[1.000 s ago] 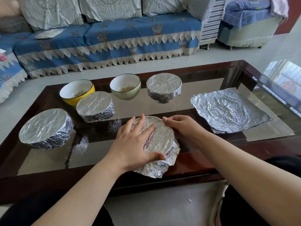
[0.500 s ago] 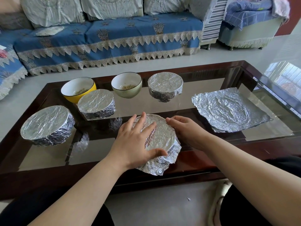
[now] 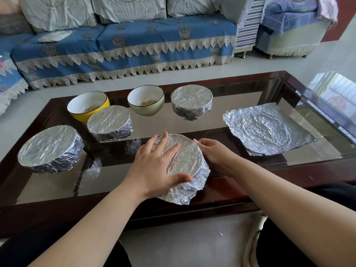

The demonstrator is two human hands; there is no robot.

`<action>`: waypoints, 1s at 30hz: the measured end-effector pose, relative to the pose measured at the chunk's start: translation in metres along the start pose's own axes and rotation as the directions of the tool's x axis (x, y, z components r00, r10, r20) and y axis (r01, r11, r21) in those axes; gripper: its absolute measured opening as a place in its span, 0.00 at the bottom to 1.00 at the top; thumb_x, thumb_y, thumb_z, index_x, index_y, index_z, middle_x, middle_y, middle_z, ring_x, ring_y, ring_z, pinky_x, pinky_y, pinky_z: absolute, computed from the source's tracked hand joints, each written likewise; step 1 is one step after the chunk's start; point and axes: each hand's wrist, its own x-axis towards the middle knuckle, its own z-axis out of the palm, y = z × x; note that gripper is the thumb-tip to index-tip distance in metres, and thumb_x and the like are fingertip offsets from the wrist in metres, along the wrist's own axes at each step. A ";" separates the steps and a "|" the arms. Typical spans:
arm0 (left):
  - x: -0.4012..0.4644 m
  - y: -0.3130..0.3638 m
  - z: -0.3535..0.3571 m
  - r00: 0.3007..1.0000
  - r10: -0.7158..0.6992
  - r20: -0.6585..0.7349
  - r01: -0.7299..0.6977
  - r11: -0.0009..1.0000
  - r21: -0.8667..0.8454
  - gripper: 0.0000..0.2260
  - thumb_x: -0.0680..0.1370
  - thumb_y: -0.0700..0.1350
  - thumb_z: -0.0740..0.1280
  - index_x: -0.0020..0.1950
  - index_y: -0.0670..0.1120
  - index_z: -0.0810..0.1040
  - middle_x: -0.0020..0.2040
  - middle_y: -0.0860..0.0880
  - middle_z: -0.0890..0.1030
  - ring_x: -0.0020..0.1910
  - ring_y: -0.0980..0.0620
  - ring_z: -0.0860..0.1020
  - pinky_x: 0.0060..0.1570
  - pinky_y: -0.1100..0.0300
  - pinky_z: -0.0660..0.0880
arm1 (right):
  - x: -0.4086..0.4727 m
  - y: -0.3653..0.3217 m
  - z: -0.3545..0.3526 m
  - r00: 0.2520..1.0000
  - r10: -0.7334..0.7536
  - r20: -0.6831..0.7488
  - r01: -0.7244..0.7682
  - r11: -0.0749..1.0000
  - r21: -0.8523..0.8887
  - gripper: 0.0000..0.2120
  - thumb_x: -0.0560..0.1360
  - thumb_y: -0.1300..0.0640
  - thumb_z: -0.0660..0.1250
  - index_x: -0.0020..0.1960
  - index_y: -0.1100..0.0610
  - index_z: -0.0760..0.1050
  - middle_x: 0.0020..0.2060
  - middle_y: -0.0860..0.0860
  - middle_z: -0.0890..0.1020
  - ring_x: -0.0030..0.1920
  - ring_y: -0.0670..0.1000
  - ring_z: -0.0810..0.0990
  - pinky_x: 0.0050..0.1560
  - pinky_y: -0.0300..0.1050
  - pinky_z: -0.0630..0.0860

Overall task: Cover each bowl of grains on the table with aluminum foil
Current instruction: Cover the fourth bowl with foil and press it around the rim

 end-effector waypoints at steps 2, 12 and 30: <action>0.000 0.000 0.000 1.000 -0.003 0.002 0.003 1.000 0.004 0.58 0.56 0.84 0.31 0.80 0.58 0.53 0.81 0.48 0.44 0.80 0.44 0.44 0.75 0.42 0.49 | 0.001 -0.002 0.002 1.000 -0.004 -0.025 0.004 1.000 -0.025 0.17 0.77 0.44 0.67 0.37 0.55 0.73 0.30 0.53 0.70 0.27 0.50 0.64 0.30 0.45 0.59; 0.002 0.000 0.000 1.000 -0.015 0.011 0.014 1.000 0.006 0.58 0.55 0.84 0.30 0.81 0.58 0.52 0.81 0.50 0.43 0.80 0.45 0.43 0.75 0.42 0.48 | 0.005 -0.011 0.007 0.998 -0.040 -0.057 0.030 0.985 -0.170 0.10 0.78 0.55 0.67 0.40 0.56 0.77 0.32 0.53 0.79 0.32 0.52 0.72 0.32 0.42 0.68; 0.002 0.002 0.000 0.999 -0.037 0.009 0.037 0.999 -0.010 0.58 0.55 0.84 0.31 0.80 0.59 0.52 0.81 0.49 0.43 0.80 0.45 0.43 0.75 0.41 0.48 | 0.003 -0.023 0.007 0.992 -0.034 -0.124 -0.025 0.895 -0.445 0.06 0.73 0.60 0.72 0.37 0.54 0.81 0.34 0.52 0.83 0.33 0.48 0.77 0.34 0.39 0.74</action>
